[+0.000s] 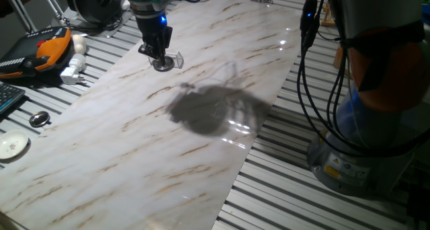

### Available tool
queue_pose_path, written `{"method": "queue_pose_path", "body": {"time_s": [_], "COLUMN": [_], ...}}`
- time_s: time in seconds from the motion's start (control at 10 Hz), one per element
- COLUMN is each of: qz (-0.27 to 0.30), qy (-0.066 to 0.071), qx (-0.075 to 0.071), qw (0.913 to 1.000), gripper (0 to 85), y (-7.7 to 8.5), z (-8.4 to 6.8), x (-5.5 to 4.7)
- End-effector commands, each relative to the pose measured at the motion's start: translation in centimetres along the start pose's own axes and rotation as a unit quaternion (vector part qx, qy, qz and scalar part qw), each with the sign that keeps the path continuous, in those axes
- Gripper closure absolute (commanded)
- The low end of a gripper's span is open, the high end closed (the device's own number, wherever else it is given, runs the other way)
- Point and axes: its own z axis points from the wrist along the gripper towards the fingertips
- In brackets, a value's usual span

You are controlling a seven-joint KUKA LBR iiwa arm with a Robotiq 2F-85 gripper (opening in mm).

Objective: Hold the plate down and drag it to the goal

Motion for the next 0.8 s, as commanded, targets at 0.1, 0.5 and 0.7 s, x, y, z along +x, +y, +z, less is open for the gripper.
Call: {"method": "queue_pose_path", "body": {"time_s": [0.1, 0.5, 0.7], "qz": [-0.001, -0.001, -0.001], "qy": [0.000, -0.001, -0.001], "qx": [0.000, 0.001, 0.001], "qw": [1.0000, 1.0000, 1.0000], "gripper": [85.0, 85.0, 85.0], "y": [0.00, 0.00, 0.01], "z": [0.02, 0.11, 0.19], "x": [-0.03, -0.10, -0.15]}}
